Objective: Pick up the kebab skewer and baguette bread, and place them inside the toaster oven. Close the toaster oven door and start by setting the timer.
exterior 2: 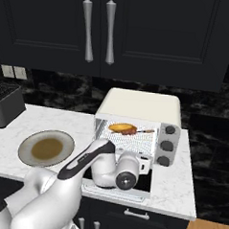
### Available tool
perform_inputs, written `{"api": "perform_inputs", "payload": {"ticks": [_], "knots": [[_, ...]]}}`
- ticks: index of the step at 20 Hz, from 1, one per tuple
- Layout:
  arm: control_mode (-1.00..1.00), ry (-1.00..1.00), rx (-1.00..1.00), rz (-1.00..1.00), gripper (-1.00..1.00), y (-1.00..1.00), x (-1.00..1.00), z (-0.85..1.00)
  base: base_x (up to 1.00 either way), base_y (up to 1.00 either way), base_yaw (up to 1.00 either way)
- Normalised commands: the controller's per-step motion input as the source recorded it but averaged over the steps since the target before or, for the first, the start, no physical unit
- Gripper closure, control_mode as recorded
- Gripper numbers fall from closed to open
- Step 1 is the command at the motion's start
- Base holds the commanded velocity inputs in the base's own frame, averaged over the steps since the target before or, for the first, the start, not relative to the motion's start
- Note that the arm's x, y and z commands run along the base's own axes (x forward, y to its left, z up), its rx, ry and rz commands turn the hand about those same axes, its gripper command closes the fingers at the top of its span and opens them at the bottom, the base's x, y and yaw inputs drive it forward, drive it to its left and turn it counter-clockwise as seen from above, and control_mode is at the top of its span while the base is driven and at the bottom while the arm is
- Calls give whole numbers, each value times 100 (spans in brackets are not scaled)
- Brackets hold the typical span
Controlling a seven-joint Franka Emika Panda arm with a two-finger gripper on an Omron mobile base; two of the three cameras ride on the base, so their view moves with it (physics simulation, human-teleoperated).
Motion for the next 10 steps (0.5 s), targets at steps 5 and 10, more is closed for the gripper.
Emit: {"api": "perform_inputs", "payload": {"ticks": [5, 10], "knots": [[-100, 0, 0, 0, -100, 0, 22, 2, 0, 0, 0], [-100, 0, 0, 0, -100, 0, 22, 1, 0, 0, 0]]}}
